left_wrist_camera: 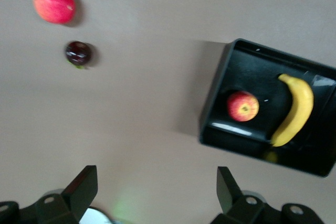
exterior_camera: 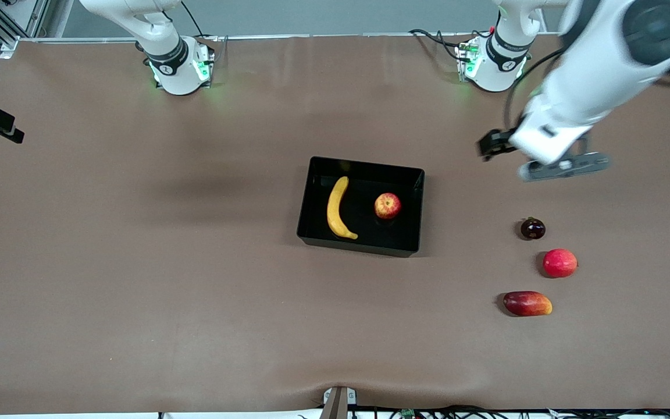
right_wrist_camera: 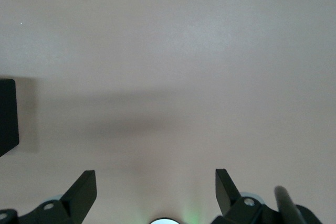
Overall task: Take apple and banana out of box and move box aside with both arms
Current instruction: 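Reach the left gripper into the black box over the apple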
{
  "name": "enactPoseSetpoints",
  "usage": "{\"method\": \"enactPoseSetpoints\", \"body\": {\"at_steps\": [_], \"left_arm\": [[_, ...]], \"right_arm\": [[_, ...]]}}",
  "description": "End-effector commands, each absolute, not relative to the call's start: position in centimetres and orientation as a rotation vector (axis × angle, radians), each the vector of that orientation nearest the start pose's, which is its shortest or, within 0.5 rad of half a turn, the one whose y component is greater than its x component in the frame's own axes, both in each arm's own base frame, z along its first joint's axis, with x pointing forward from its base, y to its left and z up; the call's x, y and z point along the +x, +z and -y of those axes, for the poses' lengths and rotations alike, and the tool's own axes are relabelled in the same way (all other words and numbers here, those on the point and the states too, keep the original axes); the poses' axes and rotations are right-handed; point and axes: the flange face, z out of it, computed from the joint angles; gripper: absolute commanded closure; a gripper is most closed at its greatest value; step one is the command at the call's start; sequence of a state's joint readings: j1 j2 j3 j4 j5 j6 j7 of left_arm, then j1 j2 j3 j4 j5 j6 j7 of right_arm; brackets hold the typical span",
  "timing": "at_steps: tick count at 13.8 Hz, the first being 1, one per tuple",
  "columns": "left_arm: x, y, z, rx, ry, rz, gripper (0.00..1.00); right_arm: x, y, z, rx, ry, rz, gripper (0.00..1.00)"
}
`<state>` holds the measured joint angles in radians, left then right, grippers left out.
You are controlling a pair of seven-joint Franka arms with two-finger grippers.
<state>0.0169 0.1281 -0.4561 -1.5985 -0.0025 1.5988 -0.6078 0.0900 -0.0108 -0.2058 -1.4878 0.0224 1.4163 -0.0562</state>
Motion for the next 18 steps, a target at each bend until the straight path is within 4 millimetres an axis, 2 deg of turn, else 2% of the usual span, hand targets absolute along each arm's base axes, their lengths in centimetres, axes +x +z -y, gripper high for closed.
{"method": "enactPoseSetpoints", "body": {"at_steps": [1,5,9,11,14,18], "left_arm": [[54.0,51.8,27.9,-3.106,0.197,0.376,0.00],[52.7,44.1,35.5,-3.039,0.199,0.503,0.00],[52.7,35.9,39.6,-2.987,0.179,0.559,0.00],[52.0,32.2,41.6,-2.956,0.134,0.575,0.00],[51.4,27.4,43.1,-2.919,0.091,0.625,0.00],[49.9,22.5,42.8,-2.878,0.067,0.591,0.00]], "right_arm": [[53.2,66.0,6.2,-3.095,0.075,-0.078,0.00],[53.2,66.0,6.3,-3.098,0.075,-0.078,0.00],[53.2,66.0,6.3,-3.098,0.075,-0.078,0.00],[53.2,66.2,6.1,-3.102,0.069,-0.077,0.00],[53.2,66.4,5.8,-3.110,0.068,-0.069,0.00],[53.2,66.5,5.8,-3.112,0.066,-0.067,0.00]]}}
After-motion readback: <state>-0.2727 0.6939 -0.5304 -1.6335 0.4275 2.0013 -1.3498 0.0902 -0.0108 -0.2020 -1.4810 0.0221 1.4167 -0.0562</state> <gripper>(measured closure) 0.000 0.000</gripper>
